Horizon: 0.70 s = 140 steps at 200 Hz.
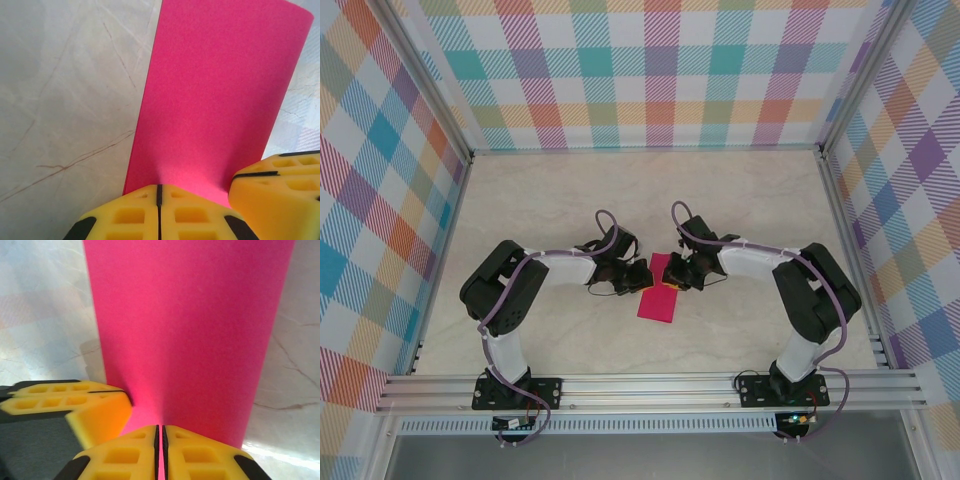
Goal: Fold a paper plane with a square sheet of paper (pick it up from the middle)
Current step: Fold the square sheet of paper in half at the center of the table.
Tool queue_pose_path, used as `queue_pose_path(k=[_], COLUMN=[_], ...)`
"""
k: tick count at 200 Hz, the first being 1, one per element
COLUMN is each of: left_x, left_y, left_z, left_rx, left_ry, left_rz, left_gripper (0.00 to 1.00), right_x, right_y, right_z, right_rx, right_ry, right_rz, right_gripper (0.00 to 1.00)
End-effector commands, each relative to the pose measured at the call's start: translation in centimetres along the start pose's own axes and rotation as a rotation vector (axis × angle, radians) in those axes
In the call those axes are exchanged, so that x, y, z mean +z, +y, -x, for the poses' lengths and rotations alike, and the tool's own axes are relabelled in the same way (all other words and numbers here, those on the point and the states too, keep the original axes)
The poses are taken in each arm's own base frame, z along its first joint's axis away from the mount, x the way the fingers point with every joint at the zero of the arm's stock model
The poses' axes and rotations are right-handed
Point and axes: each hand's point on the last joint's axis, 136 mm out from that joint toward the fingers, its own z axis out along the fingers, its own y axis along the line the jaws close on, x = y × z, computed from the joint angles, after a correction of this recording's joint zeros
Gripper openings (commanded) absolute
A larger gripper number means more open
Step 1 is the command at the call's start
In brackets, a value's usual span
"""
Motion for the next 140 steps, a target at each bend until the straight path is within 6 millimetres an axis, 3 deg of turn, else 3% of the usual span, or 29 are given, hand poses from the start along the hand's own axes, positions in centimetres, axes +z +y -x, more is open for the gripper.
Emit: queue_pose_path(k=[1,53,104,119,140], left_x=[1.0,1.2,1.3,1.3,1.3], left_y=[7.2,7.9,8.5,8.5,8.3], left_z=[-2.9,-3.1,-3.4,-3.4,-3.4], left_rx=[-0.097,-0.114,-0.121,-0.117,-0.112], left_ry=[0.066,0.072,0.076,0.077,0.077], left_rz=[0.266,0.29,0.308,0.304,0.301], left_gripper=[0.06,0.06,0.05,0.05,0.05], right_x=[0.8,1.0,-0.5,-1.4,-3.3], right_y=[-2.8,-4.9,-7.6,-6.7,-3.1], right_z=[-1.1,-1.6,-1.1,-0.5,0.5], right_rx=[-0.001,-0.004,0.002,-0.015,-0.071], right_ry=[0.039,0.048,-0.011,-0.041,-0.097], right_rz=[-0.088,-0.142,-0.146,-0.108,0.01], right_gripper=[0.13,0.13,0.13,0.13,0.13])
